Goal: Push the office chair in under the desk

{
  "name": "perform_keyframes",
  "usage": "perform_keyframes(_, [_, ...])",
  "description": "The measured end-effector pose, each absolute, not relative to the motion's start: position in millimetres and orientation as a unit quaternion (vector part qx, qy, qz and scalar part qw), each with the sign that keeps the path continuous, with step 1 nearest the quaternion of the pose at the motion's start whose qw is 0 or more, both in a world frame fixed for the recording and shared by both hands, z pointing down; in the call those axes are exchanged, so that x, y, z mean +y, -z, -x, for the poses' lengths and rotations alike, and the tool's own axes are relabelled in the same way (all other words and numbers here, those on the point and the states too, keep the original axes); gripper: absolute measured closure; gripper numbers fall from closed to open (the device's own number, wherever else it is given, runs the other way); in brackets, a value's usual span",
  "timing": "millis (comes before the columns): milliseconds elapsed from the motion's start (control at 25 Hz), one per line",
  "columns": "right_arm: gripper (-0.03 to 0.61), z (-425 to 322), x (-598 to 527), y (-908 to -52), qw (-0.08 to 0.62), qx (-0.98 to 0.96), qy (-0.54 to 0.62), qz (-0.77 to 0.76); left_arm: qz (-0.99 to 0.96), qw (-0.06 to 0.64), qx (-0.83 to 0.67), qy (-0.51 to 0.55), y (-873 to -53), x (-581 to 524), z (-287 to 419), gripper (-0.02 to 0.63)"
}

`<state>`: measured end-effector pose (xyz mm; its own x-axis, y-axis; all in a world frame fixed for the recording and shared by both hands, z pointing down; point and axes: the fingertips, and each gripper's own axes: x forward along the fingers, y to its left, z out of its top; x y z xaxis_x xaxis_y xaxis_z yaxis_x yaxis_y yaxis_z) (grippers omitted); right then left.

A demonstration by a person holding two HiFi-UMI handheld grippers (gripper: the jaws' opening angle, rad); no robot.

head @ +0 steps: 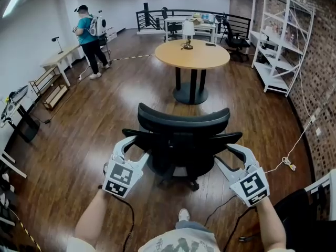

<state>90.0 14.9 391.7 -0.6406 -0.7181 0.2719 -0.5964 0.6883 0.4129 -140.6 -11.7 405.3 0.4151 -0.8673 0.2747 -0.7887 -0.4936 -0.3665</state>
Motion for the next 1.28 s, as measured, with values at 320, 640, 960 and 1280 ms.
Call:
perform_keyframes(320, [0.364, -114, -26, -413, 0.291, -0.879, 0.169, -0.339, 0.816, 0.109, 0.454, 0.341, -443, -54, 170, 0.334])
perform_keyframes(640, [0.332, -125, -68, -437, 0.354, -0.862, 0.179, -0.314, 0.783, 0.135, 0.425, 0.433, -473, -78, 185, 0.295])
perform_keyframes(960, [0.293, -131, -88, -469, 0.423, -0.842, 0.184, -0.28, 0.773, 0.145, 0.399, 0.473, -487, -95, 182, 0.287])
perform_keyframes(1280, [0.298, -126, -92, -474, 0.419, -0.854, 0.175, -0.253, 0.76, 0.16, 0.387, 0.498, -491, -95, 182, 0.299])
